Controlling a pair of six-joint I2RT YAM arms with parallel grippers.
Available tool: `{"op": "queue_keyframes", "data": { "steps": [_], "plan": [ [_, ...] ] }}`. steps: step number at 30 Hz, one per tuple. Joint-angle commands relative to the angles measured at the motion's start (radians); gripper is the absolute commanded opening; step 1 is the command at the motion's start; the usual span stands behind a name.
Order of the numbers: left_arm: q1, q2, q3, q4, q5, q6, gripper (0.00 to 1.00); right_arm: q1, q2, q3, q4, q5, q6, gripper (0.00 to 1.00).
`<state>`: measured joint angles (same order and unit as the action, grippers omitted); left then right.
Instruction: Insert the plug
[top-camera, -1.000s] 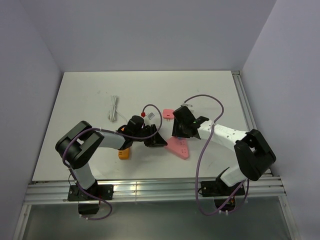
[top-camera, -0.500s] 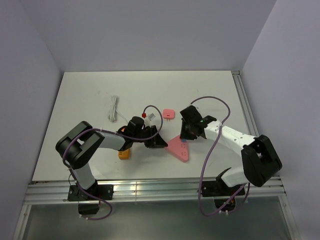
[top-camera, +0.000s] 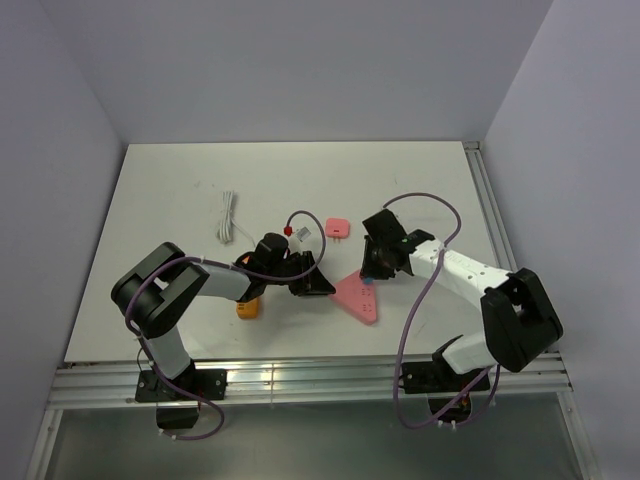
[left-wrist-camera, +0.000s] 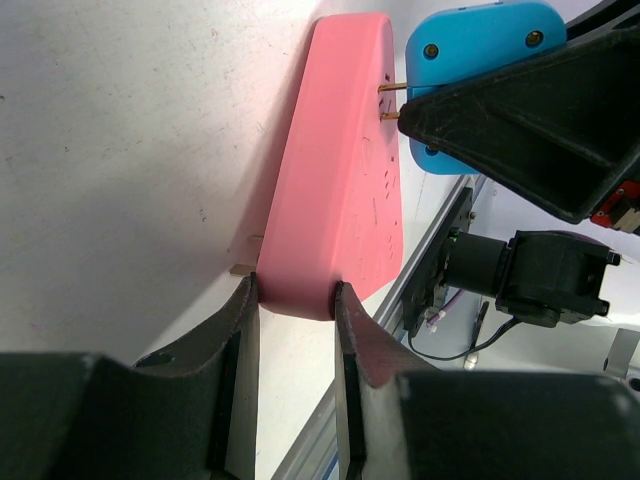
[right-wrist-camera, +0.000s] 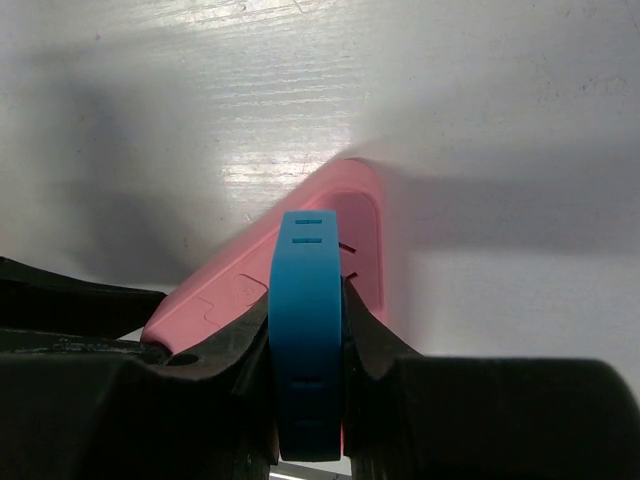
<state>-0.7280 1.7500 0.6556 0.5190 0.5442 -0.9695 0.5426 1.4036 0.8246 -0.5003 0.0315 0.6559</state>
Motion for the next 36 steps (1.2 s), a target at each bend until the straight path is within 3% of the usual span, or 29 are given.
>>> {"op": "queue_keyframes", "data": {
  "steps": [1, 6, 13, 28, 33, 36],
  "plan": [
    [-0.008, 0.005, -0.025, -0.037, -0.015, 0.051, 0.0, -0.027, 0.064, -0.019, -0.011, -0.025, -0.018, 0.0],
    [-0.008, 0.005, -0.022, -0.051, -0.013, 0.063, 0.0, -0.081, 0.127, -0.048, 0.036, -0.114, -0.042, 0.0],
    [-0.007, 0.036, -0.002, -0.056, 0.008, 0.08, 0.0, -0.093, 0.239, 0.068, -0.049, -0.13, -0.122, 0.0],
    [-0.007, 0.019, 0.015, -0.119, 0.008, 0.126, 0.0, -0.044, 0.434, 0.226, -0.211, -0.009, -0.233, 0.0],
    [-0.007, 0.017, 0.013, -0.112, 0.011, 0.123, 0.0, 0.014, 0.403, 0.082, -0.107, -0.01, -0.147, 0.0],
    [-0.007, 0.025, 0.029, -0.128, 0.017, 0.133, 0.0, 0.06, 0.414, 0.083, -0.082, 0.004, -0.107, 0.0]
  ]
}}
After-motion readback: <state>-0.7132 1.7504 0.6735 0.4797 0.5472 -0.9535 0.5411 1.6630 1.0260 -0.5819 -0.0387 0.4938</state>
